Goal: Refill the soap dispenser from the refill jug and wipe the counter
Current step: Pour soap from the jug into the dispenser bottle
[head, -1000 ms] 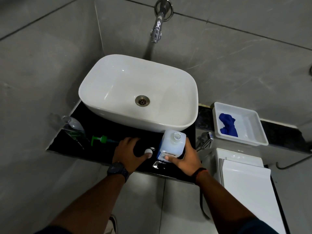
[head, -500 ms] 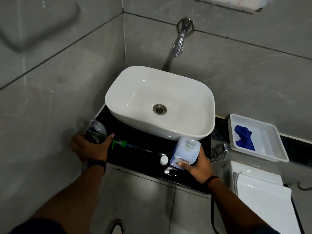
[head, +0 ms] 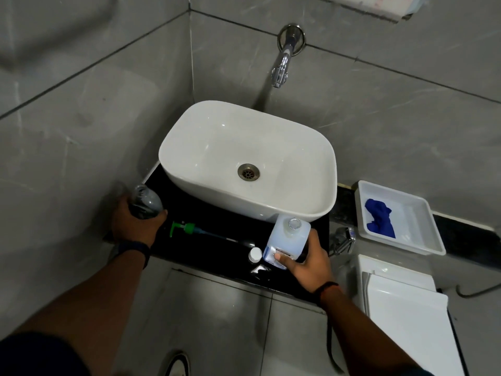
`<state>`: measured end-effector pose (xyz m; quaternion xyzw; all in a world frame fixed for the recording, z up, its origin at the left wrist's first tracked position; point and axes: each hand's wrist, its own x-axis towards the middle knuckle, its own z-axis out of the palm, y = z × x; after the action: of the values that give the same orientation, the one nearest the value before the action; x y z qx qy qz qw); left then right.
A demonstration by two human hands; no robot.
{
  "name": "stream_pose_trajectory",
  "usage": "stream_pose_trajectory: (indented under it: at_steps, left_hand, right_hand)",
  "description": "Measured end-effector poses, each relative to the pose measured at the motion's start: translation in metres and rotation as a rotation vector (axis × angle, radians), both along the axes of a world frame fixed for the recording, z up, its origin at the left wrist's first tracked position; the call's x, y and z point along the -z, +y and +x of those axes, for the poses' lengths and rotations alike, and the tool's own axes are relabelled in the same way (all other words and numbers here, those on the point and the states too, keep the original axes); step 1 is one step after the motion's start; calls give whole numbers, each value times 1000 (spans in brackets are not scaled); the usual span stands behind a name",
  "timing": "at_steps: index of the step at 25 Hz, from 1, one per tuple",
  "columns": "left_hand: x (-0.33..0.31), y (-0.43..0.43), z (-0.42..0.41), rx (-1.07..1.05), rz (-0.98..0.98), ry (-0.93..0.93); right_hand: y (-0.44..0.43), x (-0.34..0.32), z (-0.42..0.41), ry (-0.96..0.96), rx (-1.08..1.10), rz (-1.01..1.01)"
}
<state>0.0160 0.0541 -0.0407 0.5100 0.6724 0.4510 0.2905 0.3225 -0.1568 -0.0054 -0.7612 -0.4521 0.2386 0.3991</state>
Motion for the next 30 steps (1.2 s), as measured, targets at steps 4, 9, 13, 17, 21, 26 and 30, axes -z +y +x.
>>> stream_pose_trajectory:
  at_steps: [4, 9, 13, 17, 21, 26, 30]
  left_hand:
    - [-37, -9, 4, -22, 77, -20]
    - [-110, -45, 39, -28, 261, 18]
    - [-151, -72, 74, 186, 304, -26]
    - [-184, -90, 109, 354, 340, -13]
    - [-204, -105, 133, 415, 329, -36]
    - [-214, -118, 148, 421, 342, -38]
    - [-220, -124, 151, 419, 332, -48]
  right_hand:
    - [0, -39, -7, -51, -23, 101]
    - [5, -118, -6, -73, -75, 272]
    - [10, -185, 3, -174, -142, 275]
    - [12, -238, 10, -316, -200, 198]
    - [9, -275, 17, -438, -193, 98]
    - [1, -310, 22, -625, -207, -12]
    - [-4, -324, 25, -748, -236, -76]
